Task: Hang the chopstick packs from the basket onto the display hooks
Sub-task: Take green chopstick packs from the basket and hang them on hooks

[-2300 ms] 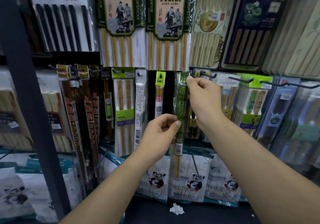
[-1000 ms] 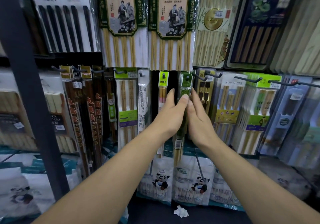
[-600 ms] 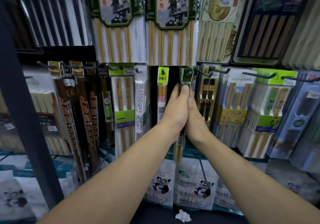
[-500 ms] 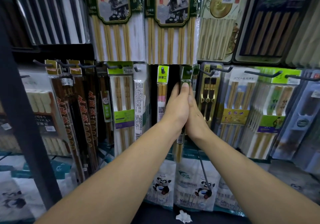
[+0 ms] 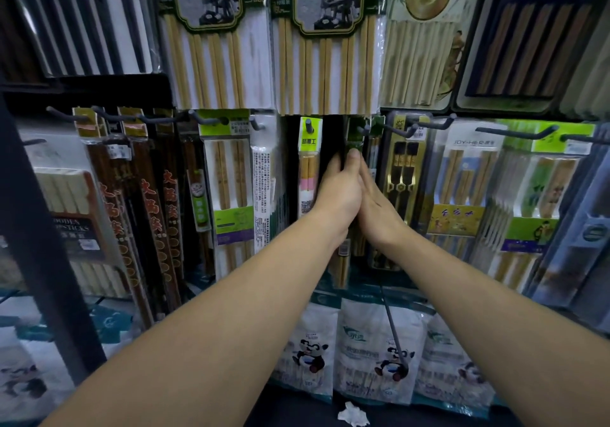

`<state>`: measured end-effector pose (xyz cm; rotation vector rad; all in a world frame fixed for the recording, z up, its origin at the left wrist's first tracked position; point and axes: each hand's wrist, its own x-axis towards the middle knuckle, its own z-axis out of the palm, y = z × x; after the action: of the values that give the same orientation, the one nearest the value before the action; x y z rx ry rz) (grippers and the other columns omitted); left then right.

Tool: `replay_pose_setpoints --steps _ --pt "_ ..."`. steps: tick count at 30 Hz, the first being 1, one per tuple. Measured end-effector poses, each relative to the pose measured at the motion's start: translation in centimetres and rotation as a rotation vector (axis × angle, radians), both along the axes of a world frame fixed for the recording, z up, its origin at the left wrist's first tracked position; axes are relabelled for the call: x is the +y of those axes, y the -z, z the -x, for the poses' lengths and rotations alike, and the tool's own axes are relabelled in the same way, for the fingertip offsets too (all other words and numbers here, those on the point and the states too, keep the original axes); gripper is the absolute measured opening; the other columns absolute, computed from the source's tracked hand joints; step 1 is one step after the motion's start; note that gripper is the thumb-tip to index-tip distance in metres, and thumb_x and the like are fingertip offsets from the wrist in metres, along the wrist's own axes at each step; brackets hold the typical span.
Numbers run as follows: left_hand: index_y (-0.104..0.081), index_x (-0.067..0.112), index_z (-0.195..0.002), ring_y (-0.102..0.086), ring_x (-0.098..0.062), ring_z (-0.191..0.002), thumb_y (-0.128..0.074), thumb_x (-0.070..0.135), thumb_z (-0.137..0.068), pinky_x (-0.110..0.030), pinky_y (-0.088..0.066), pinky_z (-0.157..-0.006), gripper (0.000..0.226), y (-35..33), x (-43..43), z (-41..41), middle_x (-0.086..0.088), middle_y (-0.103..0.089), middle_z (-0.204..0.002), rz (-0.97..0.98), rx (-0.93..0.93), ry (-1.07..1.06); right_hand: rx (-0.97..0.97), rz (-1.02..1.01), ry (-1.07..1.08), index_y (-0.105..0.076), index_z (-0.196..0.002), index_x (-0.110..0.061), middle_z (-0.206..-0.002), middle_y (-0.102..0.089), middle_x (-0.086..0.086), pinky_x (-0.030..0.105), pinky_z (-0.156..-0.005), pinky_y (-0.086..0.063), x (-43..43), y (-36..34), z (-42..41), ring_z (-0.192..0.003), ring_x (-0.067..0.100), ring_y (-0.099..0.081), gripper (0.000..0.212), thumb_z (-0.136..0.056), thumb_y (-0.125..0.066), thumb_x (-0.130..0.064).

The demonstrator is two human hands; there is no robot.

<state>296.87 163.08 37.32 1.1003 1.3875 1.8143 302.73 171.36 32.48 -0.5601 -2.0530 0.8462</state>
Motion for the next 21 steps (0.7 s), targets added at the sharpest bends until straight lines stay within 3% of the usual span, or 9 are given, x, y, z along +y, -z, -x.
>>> replay_pose_setpoints --steps 4,7,10,13,15,18,21 --pt "-0.024 0.027 -0.163 -0.032 -0.019 -0.151 -0.039 0.041 -0.11 -0.032 -0.028 -0.117 0.057 0.9 -0.8 0.4 0.001 -0.036 -0.164 0.021 0.012 0.031 0.032 0.054 0.023 -0.01 -0.162 -0.035 -0.16 -0.018 -0.024 0.011 -0.113 -0.017 -1.9 0.4 -1.4 -0.139 -0.018 -0.017 0.07 -0.1 -0.025 -0.065" --pt "-0.013 0.031 -0.165 -0.026 -0.016 -0.153 -0.042 0.036 -0.11 -0.026 -0.025 -0.108 0.062 1.7 -3.1 0.1 0.004 -0.027 -0.168 0.037 0.056 0.045 0.052 0.111 0.078 -0.022 -0.161 -0.031 -0.164 -0.029 -0.012 0.031 -0.121 -0.027 -3.9 1.8 -3.3 -0.147 0.001 -0.028 0.06 -0.106 -0.034 -0.051" --pt "-0.009 0.037 -0.163 -0.02 -0.01 -0.153 -0.047 0.037 -0.109 -0.025 -0.022 -0.107 0.066 3.7 -7.0 -0.8 0.01 -0.02 -0.169 0.08 0.1 0.082 0.064 0.161 0.141 -0.04 -0.152 -0.028 -0.151 -0.049 -0.01 0.044 -0.114 -0.042 -7.0 3.9 -5.7 -0.137 0.009 -0.047 0.048 -0.107 -0.039 -0.044" --pt "-0.02 0.042 -0.161 -0.026 0.01 -0.144 -0.053 0.039 -0.106 -0.009 -0.027 -0.105 0.064 7.9 -12.0 -1.2 0.025 -0.029 -0.16 0.089 0.151 0.16 0.054 0.183 0.188 -0.058 -0.128 -0.034 -0.121 -0.065 -0.018 0.044 -0.099 -0.054 -10.5 7.1 -7.7 -0.114 0.004 -0.063 0.027 -0.105 -0.046 -0.039" --pt "-0.044 0.046 -0.148 -0.044 0.02 -0.129 -0.056 0.04 -0.104 0.002 -0.04 -0.091 0.045 11.5 -15.1 -0.9 0.033 -0.048 -0.145 0.13 0.17 0.182 -0.002 0.234 0.174 -0.064 -0.11 -0.042 -0.104 -0.07 -0.017 0.045 -0.088 -0.058 -12.7 10.1 -8.7 -0.098 0.006 -0.068 0.016 -0.104 -0.05 -0.036" --pt "-0.068 0.041 -0.109 -0.068 0.003 -0.103 -0.056 0.034 -0.104 -0.017 -0.053 -0.084 0.014 17.4 -18.3 0.9 0.024 -0.074 -0.105 0.301 0.147 0.055 -0.173 0.325 0.119 -0.065 -0.095 -0.047 -0.091 -0.069 -0.011 0.041 -0.078 -0.059 -15.6 15.3 -9.3 -0.084 0.011 -0.068 0.018 -0.104 -0.052 -0.038" --pt "-0.066 0.029 -0.103 -0.069 -0.009 -0.094 -0.055 0.024 -0.106 -0.025 -0.053 -0.082 0.013 24.3 -20.8 3.8 0.008 -0.073 -0.098 0.54 0.196 -0.113 -0.378 0.408 0.057 -0.065 -0.088 -0.04 -0.083 -0.068 -0.011 0.028 -0.068 -0.051 -18.1 21.5 -9.1 -0.076 0.007 -0.064 0.018 -0.102 -0.057 -0.033"
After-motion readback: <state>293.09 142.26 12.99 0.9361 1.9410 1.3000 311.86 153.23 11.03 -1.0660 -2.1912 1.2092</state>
